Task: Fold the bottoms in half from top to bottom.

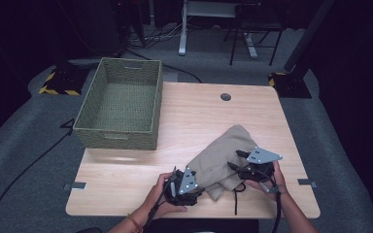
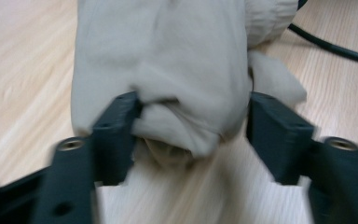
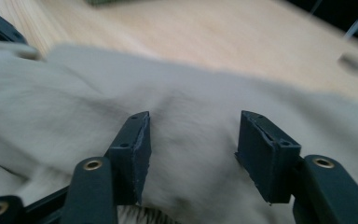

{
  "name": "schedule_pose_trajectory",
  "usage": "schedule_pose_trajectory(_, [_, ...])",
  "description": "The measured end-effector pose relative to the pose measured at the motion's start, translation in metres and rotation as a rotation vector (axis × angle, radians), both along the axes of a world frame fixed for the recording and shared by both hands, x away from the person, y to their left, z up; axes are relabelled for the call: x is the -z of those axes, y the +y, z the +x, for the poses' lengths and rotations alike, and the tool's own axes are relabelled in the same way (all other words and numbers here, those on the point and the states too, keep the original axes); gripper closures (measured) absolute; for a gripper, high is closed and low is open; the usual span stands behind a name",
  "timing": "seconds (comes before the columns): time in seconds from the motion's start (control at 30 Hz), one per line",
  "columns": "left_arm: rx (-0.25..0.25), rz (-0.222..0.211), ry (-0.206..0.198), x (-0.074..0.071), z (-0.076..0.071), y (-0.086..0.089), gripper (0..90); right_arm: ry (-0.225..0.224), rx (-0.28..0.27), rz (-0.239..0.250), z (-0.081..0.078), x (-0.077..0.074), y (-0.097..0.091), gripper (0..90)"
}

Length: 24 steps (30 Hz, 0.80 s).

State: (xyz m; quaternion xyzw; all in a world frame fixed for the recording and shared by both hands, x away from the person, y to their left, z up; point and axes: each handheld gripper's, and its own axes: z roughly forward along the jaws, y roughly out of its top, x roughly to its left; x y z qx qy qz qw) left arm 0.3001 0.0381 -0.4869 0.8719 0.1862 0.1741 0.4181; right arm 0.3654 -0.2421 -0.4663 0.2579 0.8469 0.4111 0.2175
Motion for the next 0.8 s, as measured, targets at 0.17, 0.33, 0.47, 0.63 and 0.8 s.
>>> schedule_pose_trajectory(0.17, [0.076,-0.083,0.036,0.001,0.004,-0.016,60.6,0.052,0.012,-0.03,0.009,0.021,-0.001,50.1])
schedule_pose_trajectory(0.33, [0.178,-0.061,-0.001,-0.007,-0.001,-0.039,61.5,0.039,0.061,-0.039,0.011,0.021,-0.001,48.8])
schedule_pose_trajectory(0.47, [0.257,0.016,0.075,0.008,0.001,-0.046,48.8,0.008,0.107,-0.032,0.009,0.012,-0.008,42.0])
schedule_pose_trajectory(0.63, [0.229,-0.032,0.078,-0.01,0.0,-0.022,31.5,-0.041,0.09,0.046,-0.007,-0.01,-0.013,39.0])
schedule_pose_trajectory(0.8, [0.069,-0.003,0.071,-0.01,0.005,0.022,18.2,-0.081,-0.034,0.072,-0.034,-0.025,0.003,36.4])
